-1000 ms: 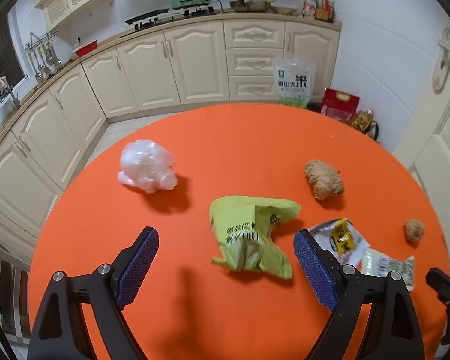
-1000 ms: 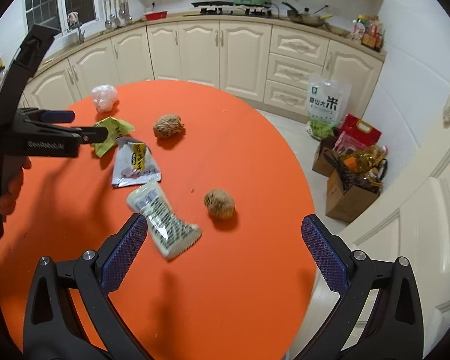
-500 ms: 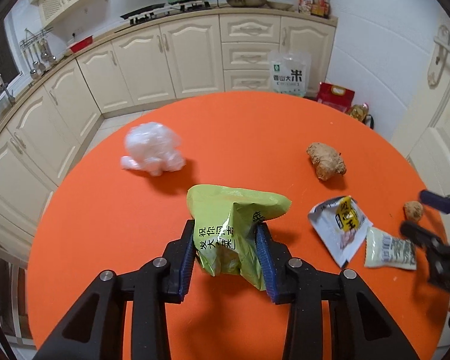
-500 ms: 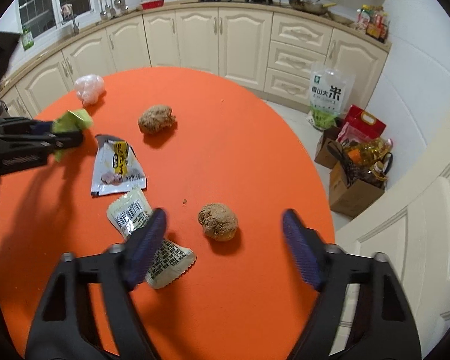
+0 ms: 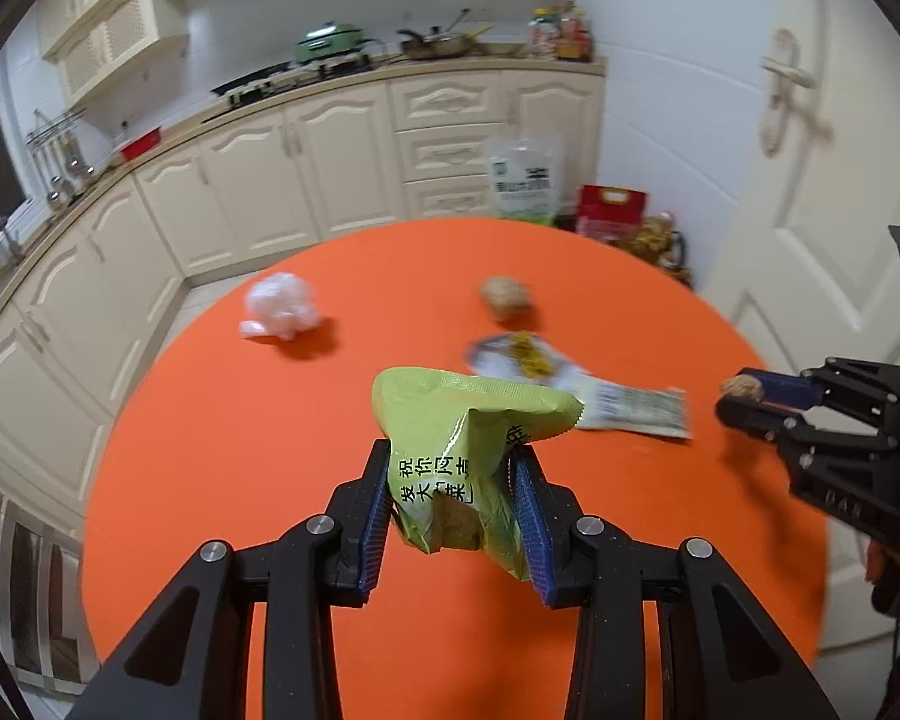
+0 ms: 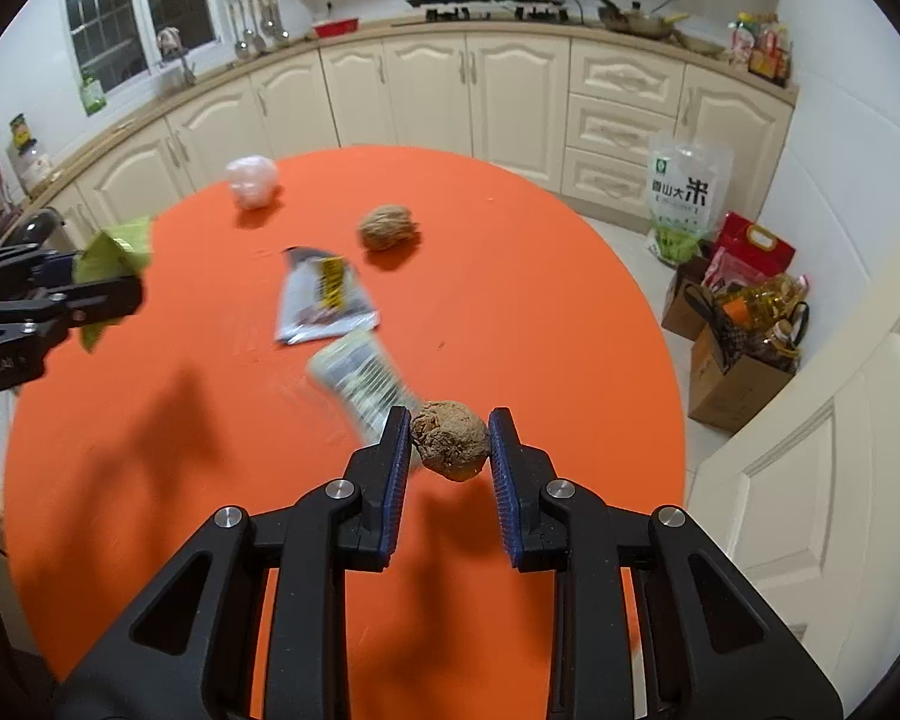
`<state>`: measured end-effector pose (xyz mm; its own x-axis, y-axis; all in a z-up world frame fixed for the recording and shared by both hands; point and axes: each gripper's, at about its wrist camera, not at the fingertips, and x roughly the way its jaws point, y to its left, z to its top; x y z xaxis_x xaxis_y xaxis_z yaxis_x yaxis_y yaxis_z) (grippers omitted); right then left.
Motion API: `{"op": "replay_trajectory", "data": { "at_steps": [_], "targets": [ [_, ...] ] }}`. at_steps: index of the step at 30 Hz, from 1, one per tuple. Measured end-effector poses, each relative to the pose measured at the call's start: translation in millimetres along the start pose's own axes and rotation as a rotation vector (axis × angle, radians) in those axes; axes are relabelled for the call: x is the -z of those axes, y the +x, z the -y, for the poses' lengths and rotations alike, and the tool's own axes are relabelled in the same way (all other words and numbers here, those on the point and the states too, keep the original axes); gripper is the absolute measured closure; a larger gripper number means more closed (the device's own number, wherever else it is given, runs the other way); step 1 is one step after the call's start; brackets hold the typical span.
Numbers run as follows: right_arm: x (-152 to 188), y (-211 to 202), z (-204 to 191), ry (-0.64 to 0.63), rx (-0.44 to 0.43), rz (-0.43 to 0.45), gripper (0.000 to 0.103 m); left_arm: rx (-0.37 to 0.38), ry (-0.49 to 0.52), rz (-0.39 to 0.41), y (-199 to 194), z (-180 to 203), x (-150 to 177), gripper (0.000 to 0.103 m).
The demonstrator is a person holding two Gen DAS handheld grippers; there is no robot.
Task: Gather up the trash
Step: 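Grasp the green snack bag with the left gripper while the right grasps a walnut, then carry the green bag and walnut over the blue bin with both grippers, then open the left gripper over the bin, then open the right to drop the walnut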
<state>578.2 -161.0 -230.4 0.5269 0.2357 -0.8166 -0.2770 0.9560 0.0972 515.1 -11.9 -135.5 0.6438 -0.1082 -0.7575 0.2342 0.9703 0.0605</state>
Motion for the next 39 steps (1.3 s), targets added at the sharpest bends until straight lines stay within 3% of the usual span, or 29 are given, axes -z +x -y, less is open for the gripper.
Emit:
{"op": "replay_trajectory", "data": {
  "at_steps": [7, 12, 17, 22, 28, 33, 35, 37, 39],
  "targets": [
    [63.0, -77.0, -5.3, 0.024, -0.033, 0.057, 0.078, 0.098, 0.077, 0.016, -44.6, 78.4, 25.6, 0.068],
    [124.2, -132.0, 18.9, 0.099, 0.009, 0.091, 0.078, 0.177, 0.152, -0.012, -60.3, 144.6, 46.6, 0.068],
    [177.5, -155.6, 50.2, 0.169, 0.066, 0.075, 0.078, 0.251, 0.253, -0.049, -61.1, 218.3, 71.8, 0.068],
    [224.1, -144.9, 73.5, 0.202, 0.140, -0.001, 0.078, 0.275, 0.333, -0.116, -38.7, 271.3, 91.6, 0.068],
    [271.4, -116.3, 108.9, 0.296, 0.113, -0.073, 0.078, 0.256, 0.405, -0.235, 13.5, 318.6, 110.8, 0.066],
    [297.7, -94.1, 133.5, 0.354, 0.097, -0.119, 0.078, 0.246, 0.439, -0.281, 51.7, 340.1, 116.0, 0.063],
    [305.4, -84.4, 142.8, 0.379, 0.086, -0.134, 0.078, 0.235, 0.442, -0.311, 65.4, 347.6, 115.9, 0.058],
    [311.3, -74.3, 147.8, 0.398, 0.073, -0.149, 0.078, 0.234, 0.441, -0.334, 77.8, 348.9, 116.3, 0.045],
    [316.5, -63.6, 149.4, 0.407, 0.062, -0.166, 0.078, 0.217, 0.447, -0.350, 89.3, 359.0, 116.5, 0.043]
  ]
}}
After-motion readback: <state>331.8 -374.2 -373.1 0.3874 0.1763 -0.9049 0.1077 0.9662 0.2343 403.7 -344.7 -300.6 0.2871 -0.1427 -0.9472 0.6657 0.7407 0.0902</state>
